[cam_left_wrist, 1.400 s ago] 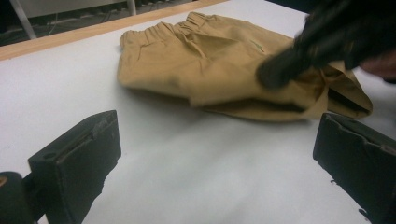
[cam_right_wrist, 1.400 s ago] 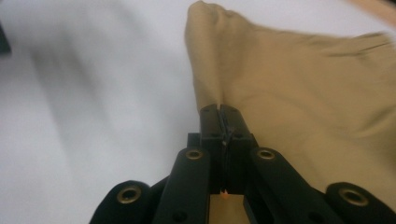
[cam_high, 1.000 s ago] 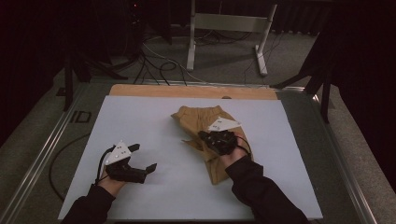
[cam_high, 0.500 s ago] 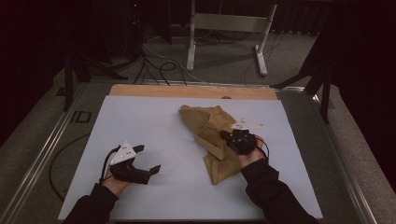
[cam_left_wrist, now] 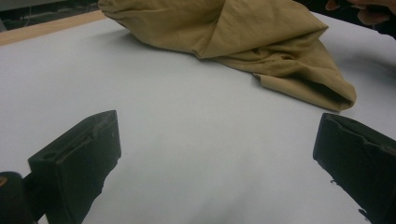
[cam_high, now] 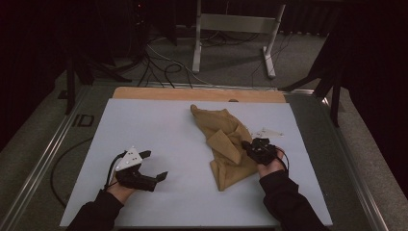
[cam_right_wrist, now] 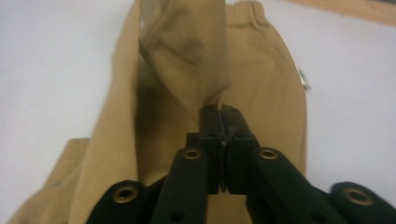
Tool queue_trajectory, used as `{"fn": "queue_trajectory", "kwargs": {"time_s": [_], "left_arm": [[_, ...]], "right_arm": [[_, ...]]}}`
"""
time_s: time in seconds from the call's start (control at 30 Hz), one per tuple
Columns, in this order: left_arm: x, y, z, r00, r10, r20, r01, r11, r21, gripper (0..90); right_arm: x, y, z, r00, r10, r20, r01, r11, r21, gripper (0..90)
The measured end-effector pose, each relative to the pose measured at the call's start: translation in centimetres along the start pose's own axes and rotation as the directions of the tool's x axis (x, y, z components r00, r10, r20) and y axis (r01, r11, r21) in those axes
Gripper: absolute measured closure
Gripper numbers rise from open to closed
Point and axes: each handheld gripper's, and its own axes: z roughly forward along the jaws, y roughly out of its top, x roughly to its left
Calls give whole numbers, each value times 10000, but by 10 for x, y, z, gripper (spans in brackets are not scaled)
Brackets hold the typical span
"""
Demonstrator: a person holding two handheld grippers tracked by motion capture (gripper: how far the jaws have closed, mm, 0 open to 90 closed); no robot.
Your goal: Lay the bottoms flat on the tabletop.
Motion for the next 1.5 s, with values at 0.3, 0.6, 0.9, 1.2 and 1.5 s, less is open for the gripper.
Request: {"fn": "queue_trajectory", "kwargs": {"time_s": [0.3, 0.6, 0.9, 1.2, 1.5], "left_arm": [[-2, 3, 4, 9998, 68, 170, -70, 9999, 112, 19], [-5, 37, 28, 9933, 587, 993, -633, 9970, 435, 30], [-3, 60, 76, 9828, 588, 1750, -795, 9903, 1137, 94], [6, 69, 121, 9839, 422, 1735, -726, 9823, 1727, 235], [8, 101, 168, 9772, 273, 2108, -644, 9831, 1711, 383]], "right_arm": [[1, 4, -21, 9997, -68, -253, 52, 9980, -629, 390], [5, -4, -43, 9945, -650, -820, 534, 9893, -1360, 97], [-1, -18, -52, 9966, -459, -690, 359, 9895, -1401, 101], [2, -19, -53, 9961, -581, -669, 488, 9899, -1333, 102], [2, -20, -50, 9956, -660, -665, 577, 9911, -1201, 103]]}}
